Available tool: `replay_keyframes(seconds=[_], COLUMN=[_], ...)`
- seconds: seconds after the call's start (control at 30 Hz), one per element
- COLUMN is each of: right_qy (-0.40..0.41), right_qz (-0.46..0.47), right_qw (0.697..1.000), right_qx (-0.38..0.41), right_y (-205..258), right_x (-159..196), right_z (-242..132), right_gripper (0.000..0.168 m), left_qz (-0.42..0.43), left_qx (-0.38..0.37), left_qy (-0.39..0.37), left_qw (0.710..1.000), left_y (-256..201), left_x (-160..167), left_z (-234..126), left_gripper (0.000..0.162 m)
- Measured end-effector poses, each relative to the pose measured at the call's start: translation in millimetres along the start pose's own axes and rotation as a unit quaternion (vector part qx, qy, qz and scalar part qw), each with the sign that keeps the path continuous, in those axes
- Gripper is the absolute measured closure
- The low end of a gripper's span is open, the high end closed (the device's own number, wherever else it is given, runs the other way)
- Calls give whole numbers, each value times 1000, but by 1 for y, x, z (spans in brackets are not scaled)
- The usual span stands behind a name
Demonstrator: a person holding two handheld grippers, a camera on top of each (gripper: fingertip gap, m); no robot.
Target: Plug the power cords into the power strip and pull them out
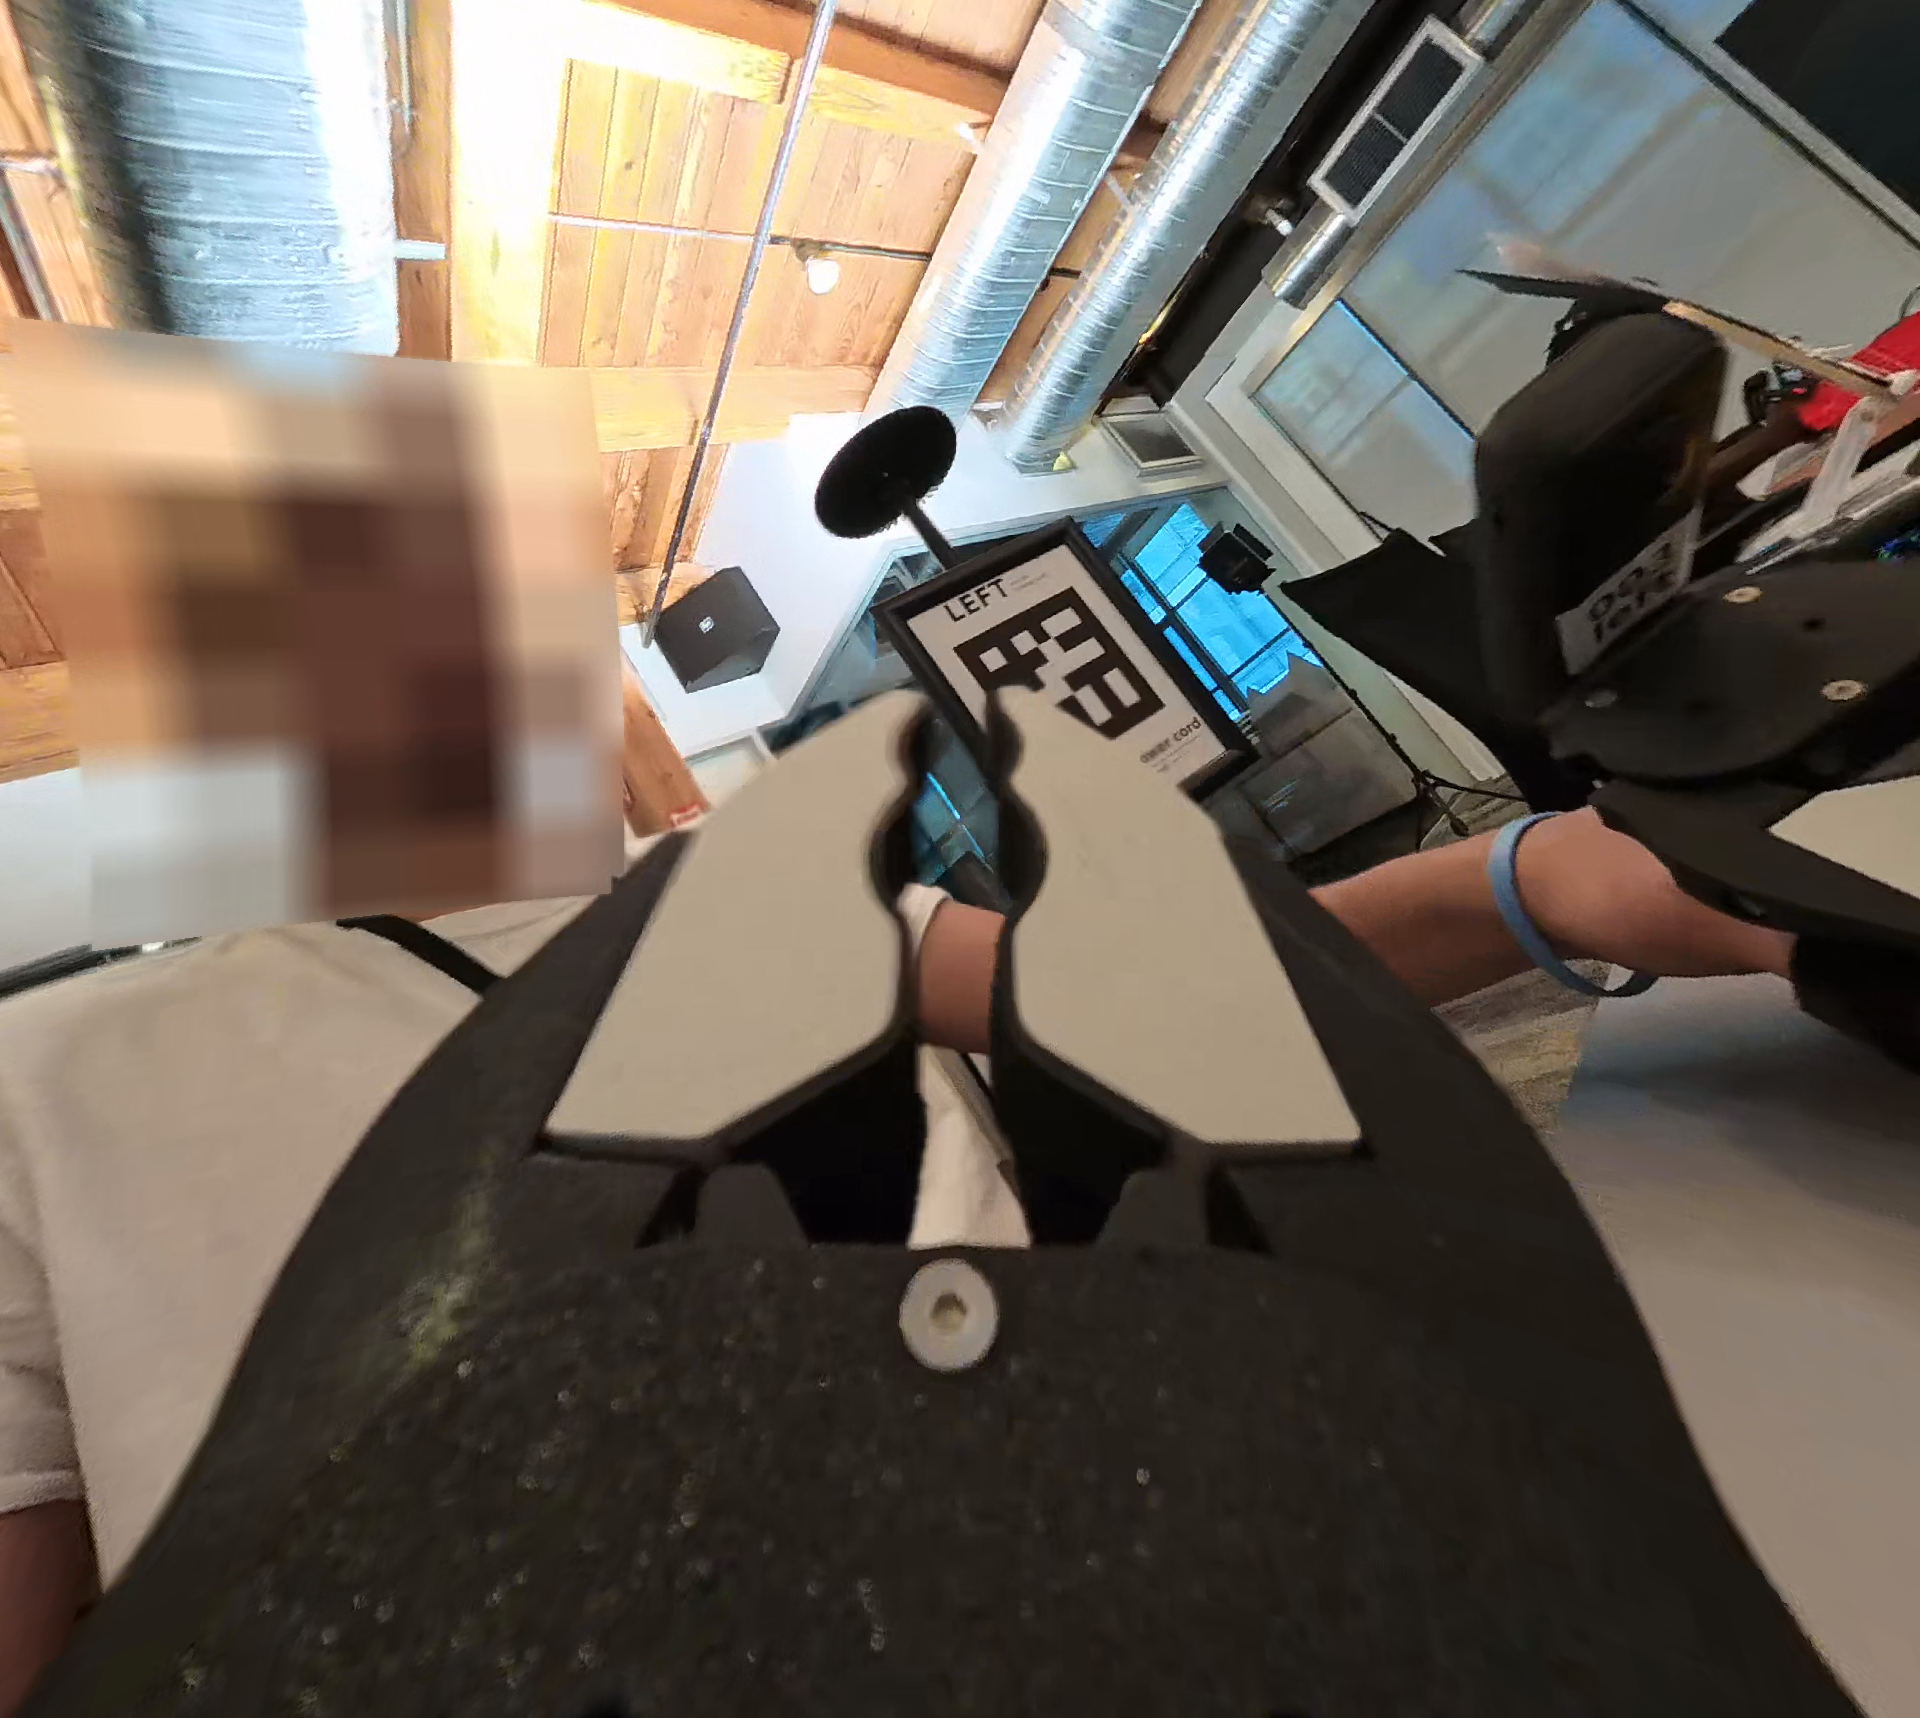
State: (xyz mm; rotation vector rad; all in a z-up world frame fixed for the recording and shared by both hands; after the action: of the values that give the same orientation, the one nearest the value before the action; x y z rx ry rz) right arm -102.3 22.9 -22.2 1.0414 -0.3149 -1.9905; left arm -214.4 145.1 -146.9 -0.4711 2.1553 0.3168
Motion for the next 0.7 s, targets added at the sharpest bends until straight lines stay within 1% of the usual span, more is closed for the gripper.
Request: replay_keyframes(seconds=[0.03,0.2,0.27,0.33,0.4,0.5,0.57,0.63,0.7], right_qy=[3,17,32,36,5,-32,-40,-38,-47], right_qz=[-8,-22,-23,-37,-50,-10,22,34,31], right_qw=[1000,1000,999,999,999,999,998,998,998], right_qx=[0,7,-12,1,-2,-27,-34,-40,-24], right_y=[0,2,7,8,10,8,5,3,0], right_x=[1,0,2,1,-5,-9,-9,-7,-10], right_z=[0,-2,-1,2,3,0,-2,-3,-5], right_gripper=[168,168,168,168,168,168,154,153,151], left_qz=[-1,2,4,6,11,35,49,41,30], left_qx=[4,5,3,2,-2,-14,-24,-30,-25], left_qy=[0,0,-1,-1,-1,-4,0,10,12], left_qw=[1000,1000,1000,1000,1000,999,999,999,999], left_y=[0,0,0,-1,-2,-2,-2,0,1], left_x=[0,0,0,1,1,1,1,1,2], left_z=[0,0,0,-1,-2,-3,-6,-8,-10], left_gripper=[135,135,135,135,135,135,132,127,123])
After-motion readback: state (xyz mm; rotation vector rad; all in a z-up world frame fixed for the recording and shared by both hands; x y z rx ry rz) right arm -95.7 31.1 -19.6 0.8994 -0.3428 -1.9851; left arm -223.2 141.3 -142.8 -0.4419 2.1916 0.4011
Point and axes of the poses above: each gripper's, where its closed fingertips meet, z out along the fingers, x out of its underside, y = z × x across the jaws, the point moved 4 cm from there along -z, back along the fingers
